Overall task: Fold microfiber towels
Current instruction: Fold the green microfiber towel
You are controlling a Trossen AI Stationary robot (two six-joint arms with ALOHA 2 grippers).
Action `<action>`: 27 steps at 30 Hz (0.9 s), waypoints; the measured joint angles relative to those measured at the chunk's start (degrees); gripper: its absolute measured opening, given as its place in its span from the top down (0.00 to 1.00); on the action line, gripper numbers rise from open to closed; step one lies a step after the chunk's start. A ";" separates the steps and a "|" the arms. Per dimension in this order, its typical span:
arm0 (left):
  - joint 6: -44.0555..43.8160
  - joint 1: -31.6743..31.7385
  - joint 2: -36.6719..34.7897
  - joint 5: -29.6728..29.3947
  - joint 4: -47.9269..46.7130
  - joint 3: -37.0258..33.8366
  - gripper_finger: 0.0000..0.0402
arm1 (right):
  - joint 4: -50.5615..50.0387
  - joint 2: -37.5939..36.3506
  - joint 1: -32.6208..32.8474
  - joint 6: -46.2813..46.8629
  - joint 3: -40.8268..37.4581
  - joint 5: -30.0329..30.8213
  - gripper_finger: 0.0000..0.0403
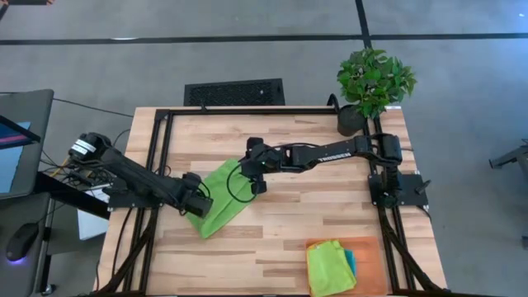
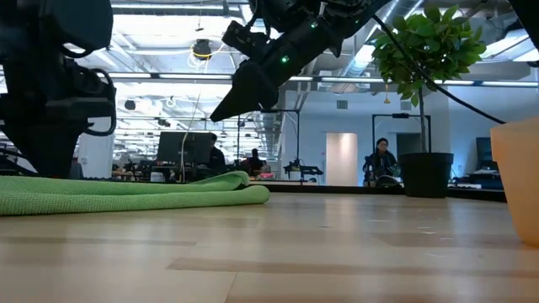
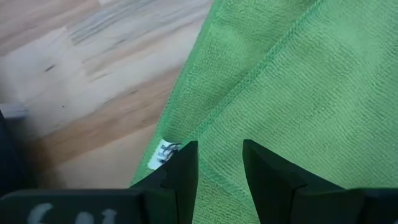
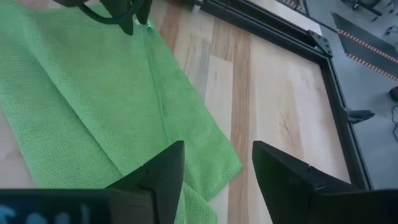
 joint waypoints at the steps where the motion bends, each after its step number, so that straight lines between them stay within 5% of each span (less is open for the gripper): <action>1: 0.00 0.00 0.01 -0.14 -0.17 0.02 0.70 | 0.03 0.00 0.00 -0.13 0.00 0.00 0.47; 27: 0.01 0.04 0.10 -0.92 -3.16 -0.05 0.70 | 0.01 0.00 0.00 -1.03 0.00 -0.02 0.48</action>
